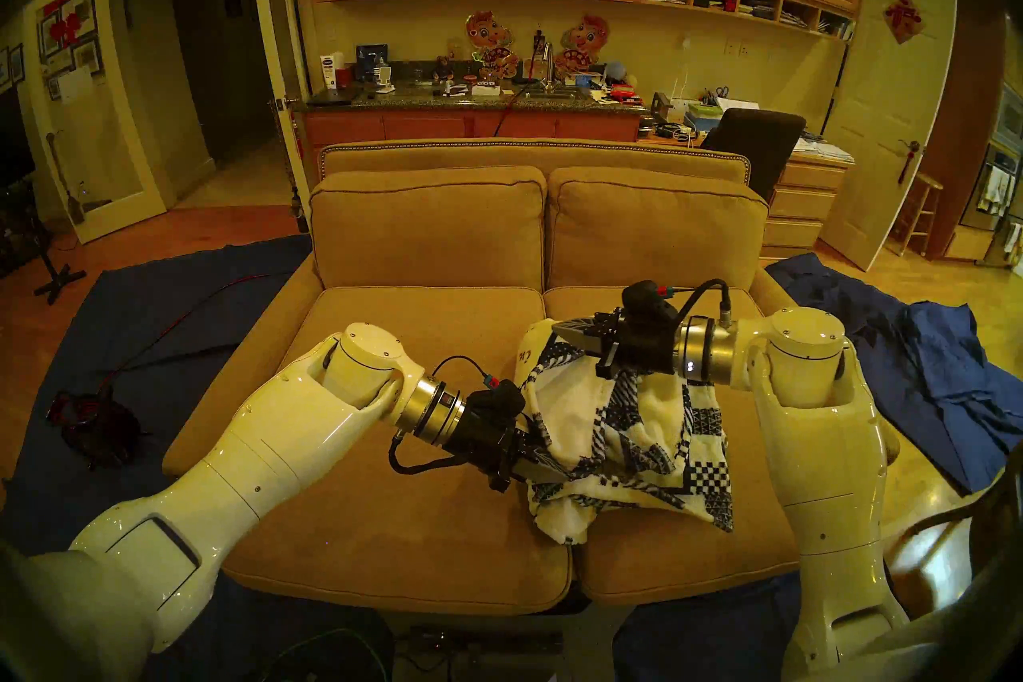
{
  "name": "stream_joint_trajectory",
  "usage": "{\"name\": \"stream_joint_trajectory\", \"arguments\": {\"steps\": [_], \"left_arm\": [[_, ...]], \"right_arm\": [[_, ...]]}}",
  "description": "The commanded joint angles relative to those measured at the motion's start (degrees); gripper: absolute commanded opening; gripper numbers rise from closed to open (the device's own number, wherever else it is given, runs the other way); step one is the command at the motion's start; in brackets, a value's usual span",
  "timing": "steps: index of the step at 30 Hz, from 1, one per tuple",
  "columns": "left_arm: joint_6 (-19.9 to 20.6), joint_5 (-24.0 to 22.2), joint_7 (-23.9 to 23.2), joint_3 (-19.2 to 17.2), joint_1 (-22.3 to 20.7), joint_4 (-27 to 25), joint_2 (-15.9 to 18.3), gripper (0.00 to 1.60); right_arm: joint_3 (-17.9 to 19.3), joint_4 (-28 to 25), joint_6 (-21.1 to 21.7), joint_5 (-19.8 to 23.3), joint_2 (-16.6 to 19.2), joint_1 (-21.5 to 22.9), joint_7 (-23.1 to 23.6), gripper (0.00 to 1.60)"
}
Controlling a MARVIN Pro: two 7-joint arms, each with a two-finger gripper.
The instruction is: Fold the blanket in half twice
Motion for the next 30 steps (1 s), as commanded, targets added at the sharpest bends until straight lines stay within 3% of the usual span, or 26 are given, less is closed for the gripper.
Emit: {"name": "stream_joint_trajectory", "arguments": {"steps": [1, 18, 30], "left_arm": [[-0.4, -2.6, -5.5, 2.9, -3.8, 0.3, 0.4, 0.00], [-1.8, -4.6, -6.1, 5.6, -5.8, 1.9, 0.8, 0.00], [-2.8, -6.0, -7.0, 7.2, -7.0, 3.0, 1.1, 0.00]], "right_arm": [[-2.1, 0.5, -1.7, -1.2, -0.3, -1.1, -0.4, 0.00], [-7.7, 3.0, -3.6, -2.8, -4.4, 4.2, -2.8, 0.00], [-10.5, 4.6, -1.5, -5.4, -0.4, 4.1, -0.9, 0.00]]}}
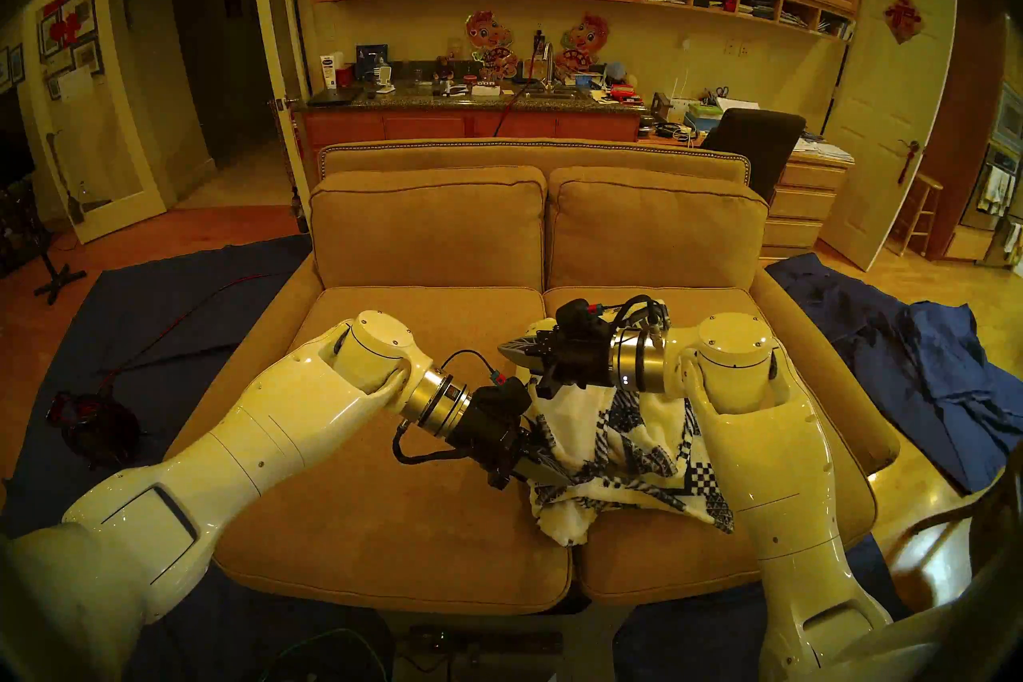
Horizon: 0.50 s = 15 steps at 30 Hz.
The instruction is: Fold the blanket in half twice
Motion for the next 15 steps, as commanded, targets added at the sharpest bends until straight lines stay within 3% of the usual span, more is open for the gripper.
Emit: {"name": "stream_joint_trajectory", "arguments": {"steps": [1, 15], "left_arm": [[-0.3, -1.7, -4.7, 0.5, -1.2, -0.2, 0.0, 0.00], [-0.9, -2.7, -3.8, 1.2, -1.5, -0.6, 0.6, 0.00]], "right_arm": [[-0.4, 1.3, 0.9, -1.3, 2.4, 0.4, 1.2, 0.00], [3.6, 3.5, 0.2, -2.0, 4.1, -1.3, 1.2, 0.00]]}}
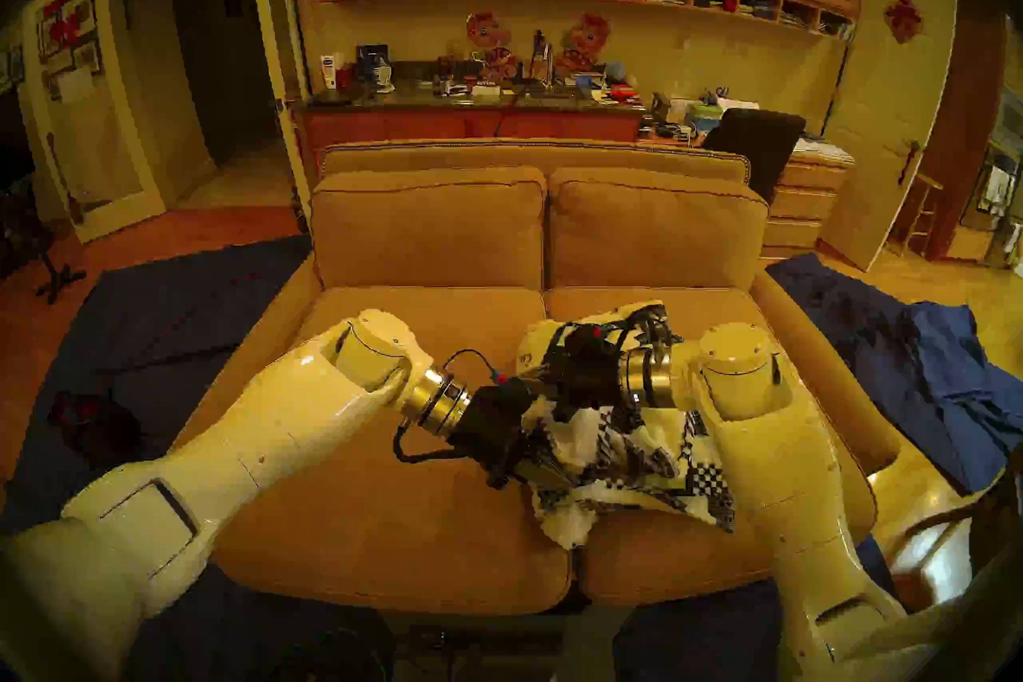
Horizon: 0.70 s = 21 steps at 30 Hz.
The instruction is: Fold the blanket in half twice
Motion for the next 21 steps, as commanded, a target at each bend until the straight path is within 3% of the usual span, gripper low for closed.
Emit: {"name": "stream_joint_trajectory", "arguments": {"steps": [1, 3, 4, 5, 6, 7, 16, 21], "left_arm": [[-0.2, -1.4, -2.7, -0.2, -0.4, -1.1, 0.4, 0.00], [-0.7, -1.4, -2.3, -0.3, -0.2, -1.5, 0.6, 0.00], [-0.8, -1.5, -2.1, -0.4, 0.0, -1.8, 0.7, 0.30], [-1.6, -1.2, -1.3, -0.6, 0.3, -2.6, 1.1, 0.48], [-2.1, -1.1, -0.9, -0.8, 0.5, -3.3, 1.4, 1.31], [-2.6, -1.5, 0.1, -1.6, 1.4, -4.1, 1.7, 1.60], [-6.1, -2.0, 4.7, -4.7, 5.8, -9.2, 4.2, 1.60], [-9.2, -2.8, 10.8, -8.1, 10.5, -14.1, 6.2, 1.60]], "right_arm": [[2.7, -0.8, -0.4, 0.8, 1.0, -0.4, -0.1, 0.00], [3.5, -1.2, -0.5, 0.9, 1.4, -1.2, 0.3, 0.00], [3.8, -1.3, -0.5, 1.0, 1.5, -1.6, 0.4, 0.00], [4.0, -1.4, -0.4, 1.1, 1.7, -2.0, 0.5, 0.00], [4.3, -1.3, -0.5, 1.1, 1.8, -2.3, 0.5, 0.00], [4.6, -1.1, -0.7, 1.2, 1.8, -2.6, 0.5, 0.00], [5.0, 0.4, -1.7, 1.1, 1.1, -3.4, 0.1, 0.00], [4.3, 1.6, -2.2, 0.8, 0.7, -3.5, -0.3, 0.00]]}}
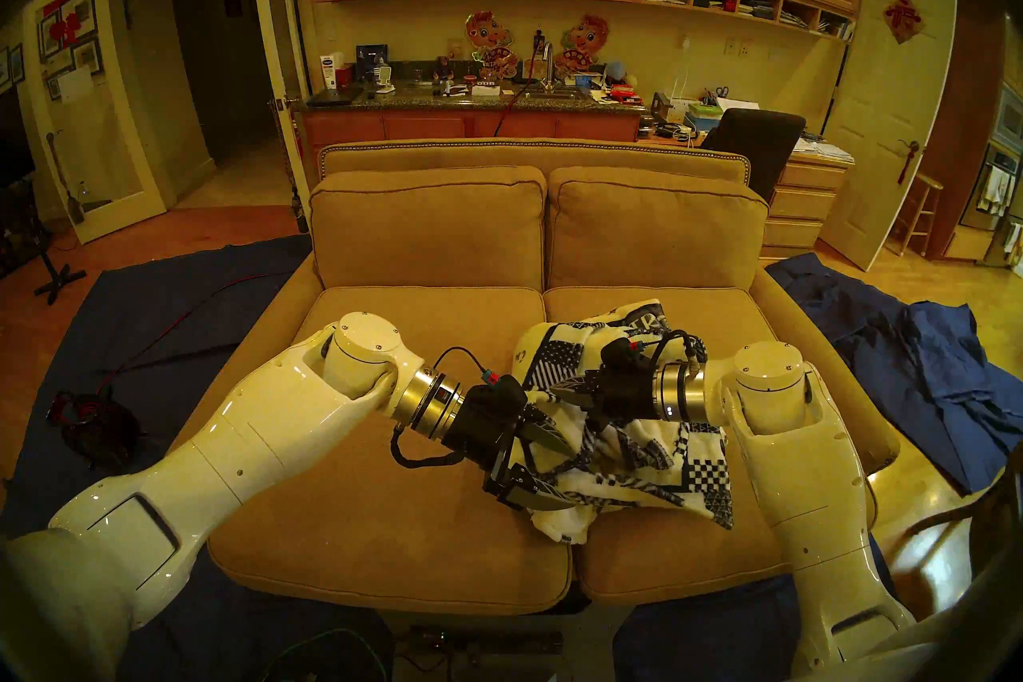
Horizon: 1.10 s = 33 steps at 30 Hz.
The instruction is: Fold the blanket in half twice
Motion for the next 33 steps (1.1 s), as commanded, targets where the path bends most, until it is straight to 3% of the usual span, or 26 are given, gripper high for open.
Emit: {"name": "stream_joint_trajectory", "arguments": {"steps": [1, 6, 7, 8, 10, 14, 17, 19, 25, 28, 29, 31, 33], "left_arm": [[-4.1, -1.3, 7.4, -5.0, 6.6, -6.9, 3.1, 1.60], [-9.7, -1.5, 12.5, -5.6, 9.9, -11.3, 6.0, 1.60], [-10.4, -1.9, 14.1, -9.9, 8.9, -8.9, 4.9, 1.60], [-8.3, -2.3, 11.8, -10.8, 2.2, -4.3, 4.1, 1.60], [-7.8, -2.3, 12.5, -12.1, -0.2, -3.9, 4.6, 1.60], [-9.6, -2.4, 16.4, -14.6, 1.4, -5.0, 6.1, 1.60], [-10.2, -1.1, 19.6, -17.9, 0.0, -3.0, 5.0, 1.60], [-10.7, -0.7, 21.0, -18.0, 0.2, -2.8, 4.9, 1.60], [-14.3, 3.0, 28.1, -21.6, -3.5, 1.7, -1.1, 1.60], [-16.4, 4.5, 31.2, -20.9, -4.9, 2.5, -2.2, 1.60], [-17.2, 5.4, 33.7, -20.9, -5.4, 3.3, -4.2, 1.60], [-18.0, 5.6, 34.1, -20.7, -5.6, 3.3, -4.1, 1.60], [-21.2, 7.9, 37.2, -20.4, -5.7, 4.1, -5.9, 1.60]], "right_arm": [[-0.5, 1.2, -0.6, -0.3, -0.8, 0.1, -0.8, 0.00], [-0.8, 2.3, -1.2, -0.4, -0.9, -0.6, -1.5, 0.00], [-0.9, 2.5, -1.3, -0.5, -0.9, -0.7, -1.6, 0.00], [-0.9, 2.7, -1.2, -0.4, -0.8, -0.8, -1.6, 0.00], [-0.9, 3.0, -1.2, -0.4, -0.8, -1.0, -1.7, 0.00], [-1.0, 3.9, -1.5, -0.5, -0.6, -1.5, -2.2, 0.00], [-1.1, 4.5, -1.8, -0.6, -0.5, -2.0, -2.5, 0.00], [-1.1, 4.5, -1.9, -0.7, -0.5, -2.2, -2.6, 0.00], [-1.8, 5.8, -2.5, -1.0, -0.8, -3.5, -3.3, 0.00], [-2.0, 6.9, -2.7, -1.1, -1.2, -3.6, -4.1, 0.00], [-2.1, 7.5, -2.9, -1.2, -1.3, -3.6, -4.5, 0.00], [-2.1, 8.0, -2.9, -1.3, -1.4, -3.6, -4.9, 0.00], [-1.9, 9.1, -3.3, -1.1, -1.7, -3.6, -5.8, 0.00]]}}
